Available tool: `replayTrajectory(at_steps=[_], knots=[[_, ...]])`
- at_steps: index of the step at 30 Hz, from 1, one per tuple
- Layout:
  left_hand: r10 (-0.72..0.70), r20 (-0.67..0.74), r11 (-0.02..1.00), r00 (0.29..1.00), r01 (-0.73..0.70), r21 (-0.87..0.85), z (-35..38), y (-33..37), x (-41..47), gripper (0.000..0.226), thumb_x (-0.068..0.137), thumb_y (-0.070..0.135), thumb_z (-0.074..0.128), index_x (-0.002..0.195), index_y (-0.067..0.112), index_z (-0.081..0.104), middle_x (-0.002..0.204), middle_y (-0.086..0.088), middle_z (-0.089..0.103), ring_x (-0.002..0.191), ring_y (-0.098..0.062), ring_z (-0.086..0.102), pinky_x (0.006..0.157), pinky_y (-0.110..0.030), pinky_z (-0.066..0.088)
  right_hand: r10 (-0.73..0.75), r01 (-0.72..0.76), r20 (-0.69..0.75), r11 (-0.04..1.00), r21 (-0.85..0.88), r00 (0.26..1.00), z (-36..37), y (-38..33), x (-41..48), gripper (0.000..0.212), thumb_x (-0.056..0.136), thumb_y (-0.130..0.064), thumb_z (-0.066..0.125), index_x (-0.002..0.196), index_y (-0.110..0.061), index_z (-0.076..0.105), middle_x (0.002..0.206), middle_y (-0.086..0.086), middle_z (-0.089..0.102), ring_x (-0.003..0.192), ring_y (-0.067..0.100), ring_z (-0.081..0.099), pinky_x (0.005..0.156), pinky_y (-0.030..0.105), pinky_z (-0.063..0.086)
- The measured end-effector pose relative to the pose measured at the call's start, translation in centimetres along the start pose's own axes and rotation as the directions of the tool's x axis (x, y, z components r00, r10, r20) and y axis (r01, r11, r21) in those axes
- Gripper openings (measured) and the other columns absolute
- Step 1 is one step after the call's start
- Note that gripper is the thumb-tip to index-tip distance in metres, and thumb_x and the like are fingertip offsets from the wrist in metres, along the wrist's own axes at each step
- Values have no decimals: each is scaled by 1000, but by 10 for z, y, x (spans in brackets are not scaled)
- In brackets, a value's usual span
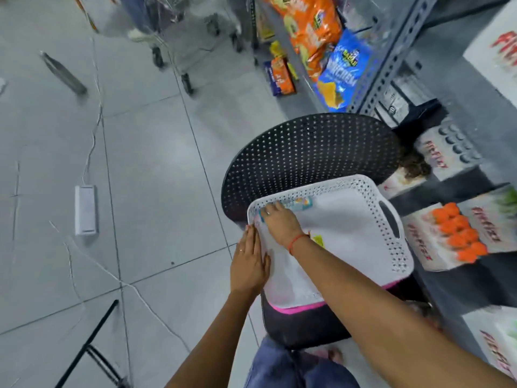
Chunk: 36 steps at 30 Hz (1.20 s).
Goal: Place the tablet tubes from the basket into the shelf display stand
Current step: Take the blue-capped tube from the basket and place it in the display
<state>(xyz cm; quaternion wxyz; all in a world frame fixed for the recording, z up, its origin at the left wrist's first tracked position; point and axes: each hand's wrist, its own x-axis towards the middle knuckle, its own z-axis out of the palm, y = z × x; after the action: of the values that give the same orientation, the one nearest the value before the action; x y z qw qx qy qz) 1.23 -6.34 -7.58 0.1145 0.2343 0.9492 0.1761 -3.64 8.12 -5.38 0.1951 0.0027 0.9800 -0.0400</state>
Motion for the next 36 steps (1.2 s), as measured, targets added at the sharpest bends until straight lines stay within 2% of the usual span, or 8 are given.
replayTrajectory(at_steps=[3, 10, 17, 24, 27, 29, 33, 36], knots=[[-9, -33, 999, 999, 10, 32, 1, 3, -1, 64, 92, 38, 31, 144, 2, 24, 151, -14, 29, 138, -27, 28, 114, -28, 6, 28, -27, 5, 995, -95, 1000, 9, -2, 1, 15, 61, -20, 72, 75, -22, 74, 81, -4, 71, 79, 15, 69, 44, 21, 52], [-21, 31, 982, 999, 15, 186, -4, 8, -7, 67, 89, 40, 9, 146, 5, 12, 155, -10, 14, 143, -23, 11, 113, -37, -2, -19, 6, -136, 995, -97, 990, -18, 17, -52, 30, 37, -12, 85, 59, -18, 64, 60, -1, 64, 57, 18, 64, 35, 21, 45], [-54, 124, 943, 991, 9, 333, -18, 31, -2, 61, 99, 34, 21, 147, 2, 2, 157, -12, 1, 144, -23, -4, 111, -37, -14, 412, -310, -212, 867, 391, 886, -81, 86, -140, 23, 73, -9, 68, 93, -1, 62, 92, 22, 69, 86, 38, 64, 69, 38, 50], [169, 131, 931, 977, -202, 305, -31, 114, 24, 57, 100, 36, 22, 145, 1, 18, 155, -15, 15, 144, -24, 5, 113, -40, -10, 637, -408, -130, 623, 668, 760, -129, 150, -253, 20, 69, -8, 75, 88, -4, 69, 82, 11, 67, 77, 26, 60, 58, 27, 38], [388, 31, 898, 921, -385, 211, -33, 178, 41, 54, 98, 34, 29, 139, -1, 34, 147, -17, 36, 138, -27, 28, 115, -41, 4, 695, -463, -146, 604, 649, 704, -150, 170, -308, 20, 69, -8, 74, 89, -7, 69, 79, 5, 61, 79, 27, 61, 48, 22, 31], [516, -40, 850, 856, -506, 149, -37, 225, 50, 53, 94, 32, 30, 134, -2, 43, 139, -17, 48, 132, -28, 40, 113, -44, 16, 748, -494, -183, 579, 648, 638, -165, 182, -341, 24, 68, -9, 75, 92, -7, 70, 86, 13, 68, 87, 30, 64, 56, 25, 36], [702, -126, 709, 701, -705, 24, -54, 328, 47, 54, 91, 27, 32, 135, -2, 41, 141, -16, 45, 134, -27, 36, 113, -43, 14, 829, -535, -266, 529, 659, 493, -199, 203, -417, 25, 68, -12, 76, 92, -5, 70, 96, 21, 72, 92, 32, 66, 73, 35, 47], [776, -131, 612, 617, -787, -79, -58, 389, 30, 55, 90, 28, 32, 134, -3, 42, 139, -18, 46, 132, -29, 39, 112, -44, 20, 886, -598, -275, 457, 658, 374, -223, 214, -468, 25, 71, -17, 76, 90, -3, 70, 87, 23, 72, 81, 31, 67, 71, 39, 52]])
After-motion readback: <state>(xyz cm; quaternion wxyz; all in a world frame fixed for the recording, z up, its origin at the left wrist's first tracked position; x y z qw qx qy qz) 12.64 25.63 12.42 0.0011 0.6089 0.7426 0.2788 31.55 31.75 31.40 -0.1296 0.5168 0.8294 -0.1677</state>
